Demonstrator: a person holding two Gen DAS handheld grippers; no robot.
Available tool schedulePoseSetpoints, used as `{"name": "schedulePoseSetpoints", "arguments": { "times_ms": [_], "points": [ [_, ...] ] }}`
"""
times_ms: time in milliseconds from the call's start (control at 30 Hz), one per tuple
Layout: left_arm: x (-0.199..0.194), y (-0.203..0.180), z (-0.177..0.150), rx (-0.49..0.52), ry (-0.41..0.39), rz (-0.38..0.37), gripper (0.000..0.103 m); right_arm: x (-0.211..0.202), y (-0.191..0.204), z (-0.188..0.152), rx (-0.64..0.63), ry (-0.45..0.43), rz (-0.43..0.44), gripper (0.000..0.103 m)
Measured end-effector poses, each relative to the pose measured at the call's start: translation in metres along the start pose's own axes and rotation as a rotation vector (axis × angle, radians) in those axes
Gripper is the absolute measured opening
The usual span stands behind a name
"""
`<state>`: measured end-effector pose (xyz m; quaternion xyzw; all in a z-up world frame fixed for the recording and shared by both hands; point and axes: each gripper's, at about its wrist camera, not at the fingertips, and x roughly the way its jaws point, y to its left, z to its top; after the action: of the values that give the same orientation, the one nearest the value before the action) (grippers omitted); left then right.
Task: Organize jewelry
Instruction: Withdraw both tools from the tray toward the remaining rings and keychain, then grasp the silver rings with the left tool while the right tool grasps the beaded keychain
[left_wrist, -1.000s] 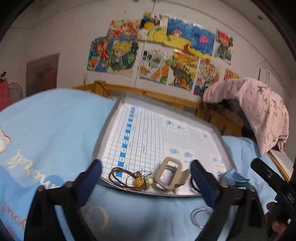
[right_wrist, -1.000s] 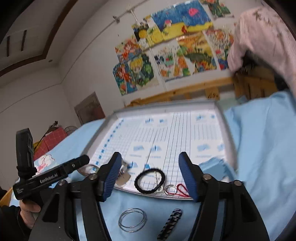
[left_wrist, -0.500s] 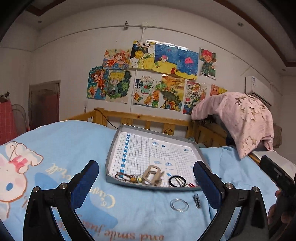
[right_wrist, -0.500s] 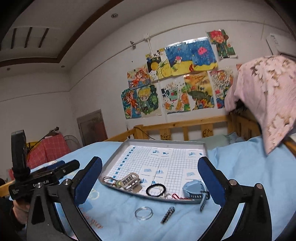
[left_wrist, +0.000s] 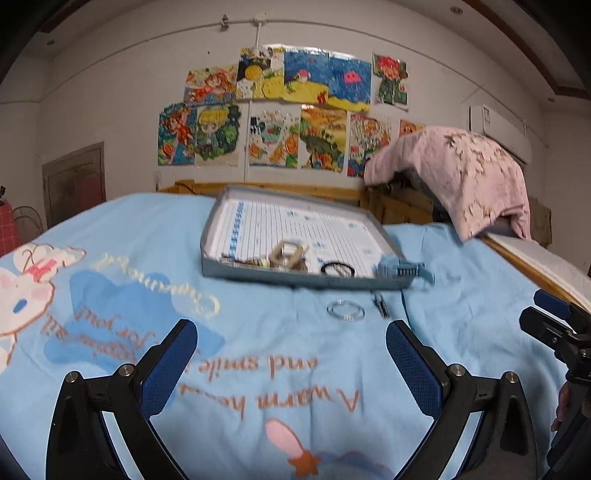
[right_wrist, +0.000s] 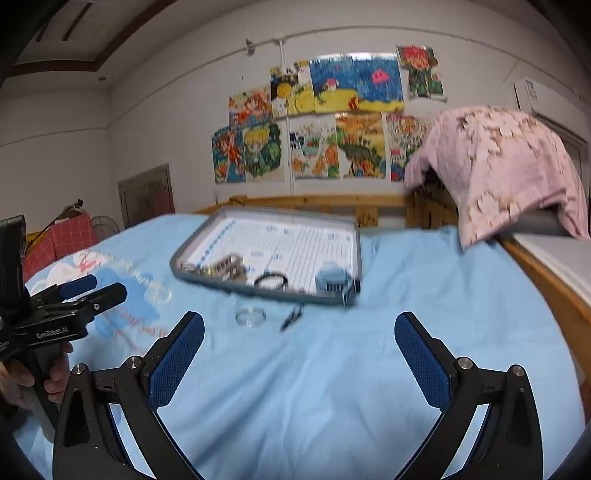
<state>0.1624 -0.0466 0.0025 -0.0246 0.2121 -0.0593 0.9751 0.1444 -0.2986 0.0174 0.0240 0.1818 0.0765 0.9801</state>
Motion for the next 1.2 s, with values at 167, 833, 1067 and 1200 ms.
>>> {"name": "schedulePoseSetpoints", "arguments": {
  "times_ms": [167, 833, 1067, 1200],
  "points": [
    [0.005, 0.0, -0.004, 0.004, 0.042, -0.004, 0.103, 0.013, -0.002, -0.01, -0.01, 0.052, -0.022, 0.101],
    [0.104, -0.032, 0.009, 0.132, 0.186, -0.021, 0.103, 0.079, -0.031, -0.007, 0.138, 0.059, -0.019, 0.101],
    [0.136, -0.06, 0.002, 0.271, 0.239, -0.081, 0.097, 0.115, -0.043, -0.004, 0.162, 0.095, 0.052, 0.072],
    [0.153, -0.067, 0.002, 0.299, 0.278, -0.112, 0.076, 0.141, -0.038, -0.007, 0.136, 0.154, 0.135, 0.06]
  ]
}}
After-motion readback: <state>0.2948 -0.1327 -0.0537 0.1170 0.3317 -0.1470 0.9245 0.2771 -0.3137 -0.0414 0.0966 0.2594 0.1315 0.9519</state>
